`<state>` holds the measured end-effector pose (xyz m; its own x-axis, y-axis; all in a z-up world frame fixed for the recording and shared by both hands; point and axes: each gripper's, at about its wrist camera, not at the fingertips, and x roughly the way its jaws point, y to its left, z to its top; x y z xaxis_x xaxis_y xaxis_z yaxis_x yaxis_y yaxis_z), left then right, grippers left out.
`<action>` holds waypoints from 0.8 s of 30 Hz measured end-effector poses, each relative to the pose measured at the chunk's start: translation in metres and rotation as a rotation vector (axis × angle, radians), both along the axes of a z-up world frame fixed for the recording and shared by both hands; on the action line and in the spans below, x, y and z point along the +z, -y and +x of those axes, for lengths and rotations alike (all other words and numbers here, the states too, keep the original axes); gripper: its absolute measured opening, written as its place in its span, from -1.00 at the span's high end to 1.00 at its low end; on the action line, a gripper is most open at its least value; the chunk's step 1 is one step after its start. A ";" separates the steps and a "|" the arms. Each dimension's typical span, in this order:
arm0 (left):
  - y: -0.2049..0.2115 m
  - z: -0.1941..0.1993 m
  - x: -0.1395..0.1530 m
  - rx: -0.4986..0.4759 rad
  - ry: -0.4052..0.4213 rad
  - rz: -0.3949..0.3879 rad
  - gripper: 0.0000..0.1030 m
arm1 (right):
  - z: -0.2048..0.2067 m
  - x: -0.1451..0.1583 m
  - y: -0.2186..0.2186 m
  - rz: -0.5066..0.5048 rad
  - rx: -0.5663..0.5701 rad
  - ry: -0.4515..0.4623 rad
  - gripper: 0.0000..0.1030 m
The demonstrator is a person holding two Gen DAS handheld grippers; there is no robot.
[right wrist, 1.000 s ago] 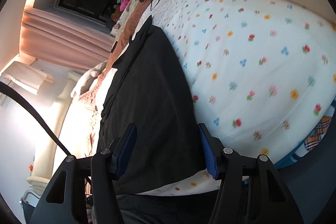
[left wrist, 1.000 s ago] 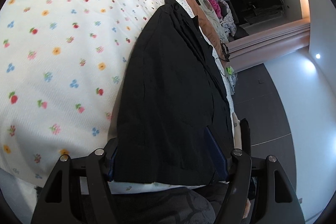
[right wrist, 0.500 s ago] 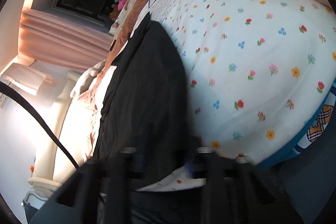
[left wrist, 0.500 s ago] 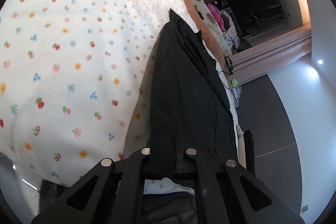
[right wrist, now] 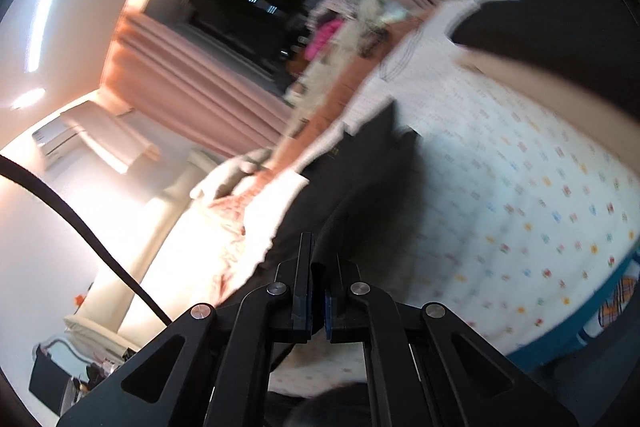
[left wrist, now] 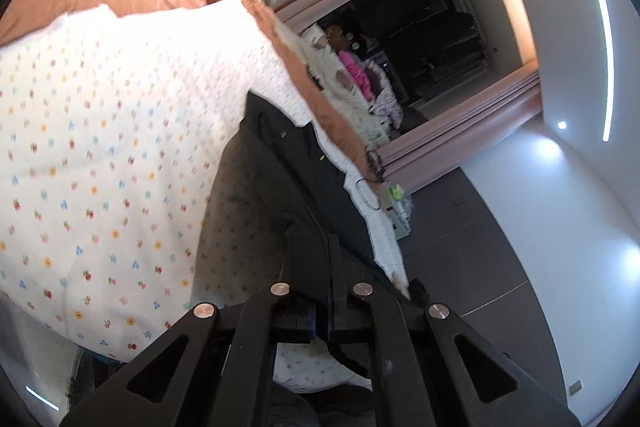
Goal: Fold large clothes
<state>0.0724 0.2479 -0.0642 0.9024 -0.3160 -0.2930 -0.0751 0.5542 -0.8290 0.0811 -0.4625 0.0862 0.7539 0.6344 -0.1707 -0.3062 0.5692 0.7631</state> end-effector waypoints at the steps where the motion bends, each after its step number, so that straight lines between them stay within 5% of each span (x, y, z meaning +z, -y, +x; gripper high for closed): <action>1: -0.001 -0.004 0.010 0.004 0.017 0.005 0.90 | -0.008 0.007 0.000 0.003 0.005 0.022 1.00; 16: -0.009 -0.077 0.138 0.048 0.243 0.060 0.90 | -0.124 0.119 0.016 0.104 0.038 0.280 1.00; 24: -0.014 -0.047 0.158 0.067 0.234 0.102 0.90 | -0.120 0.136 0.001 0.081 -0.006 0.300 1.00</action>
